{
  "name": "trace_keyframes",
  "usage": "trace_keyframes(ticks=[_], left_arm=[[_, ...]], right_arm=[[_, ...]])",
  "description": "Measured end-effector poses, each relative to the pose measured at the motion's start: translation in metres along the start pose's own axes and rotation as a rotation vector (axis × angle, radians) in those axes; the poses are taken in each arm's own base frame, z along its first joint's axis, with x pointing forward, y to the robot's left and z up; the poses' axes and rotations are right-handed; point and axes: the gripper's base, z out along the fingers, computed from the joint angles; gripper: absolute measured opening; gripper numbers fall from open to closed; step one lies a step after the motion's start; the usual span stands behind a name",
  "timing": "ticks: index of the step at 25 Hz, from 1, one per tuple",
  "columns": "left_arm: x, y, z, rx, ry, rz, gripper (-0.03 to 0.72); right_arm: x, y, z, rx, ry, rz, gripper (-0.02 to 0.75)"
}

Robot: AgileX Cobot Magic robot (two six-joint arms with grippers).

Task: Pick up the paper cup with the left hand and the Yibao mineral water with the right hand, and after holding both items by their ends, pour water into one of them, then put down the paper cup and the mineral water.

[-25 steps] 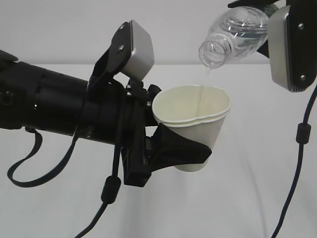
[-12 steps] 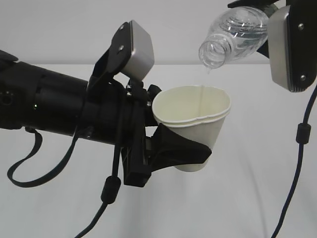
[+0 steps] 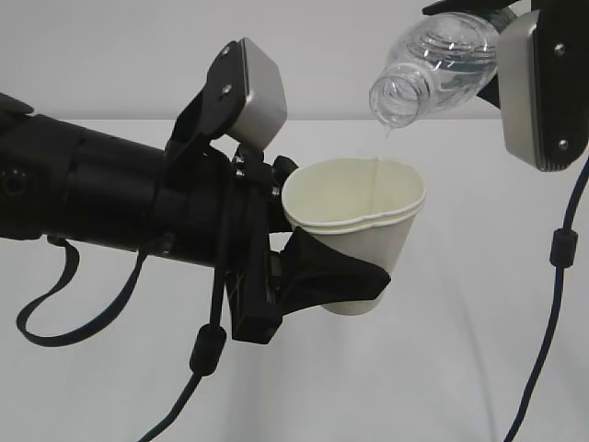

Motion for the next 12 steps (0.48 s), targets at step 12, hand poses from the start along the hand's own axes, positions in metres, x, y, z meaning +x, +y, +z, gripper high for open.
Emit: trace_keyframes(ticks=[12], left_arm=[[0.0004,0.0018,0.0,-0.02,0.004,-0.004,0.421]], right_arm=[[0.0,0.0,0.0,0.0,0.0,0.0,0.404]])
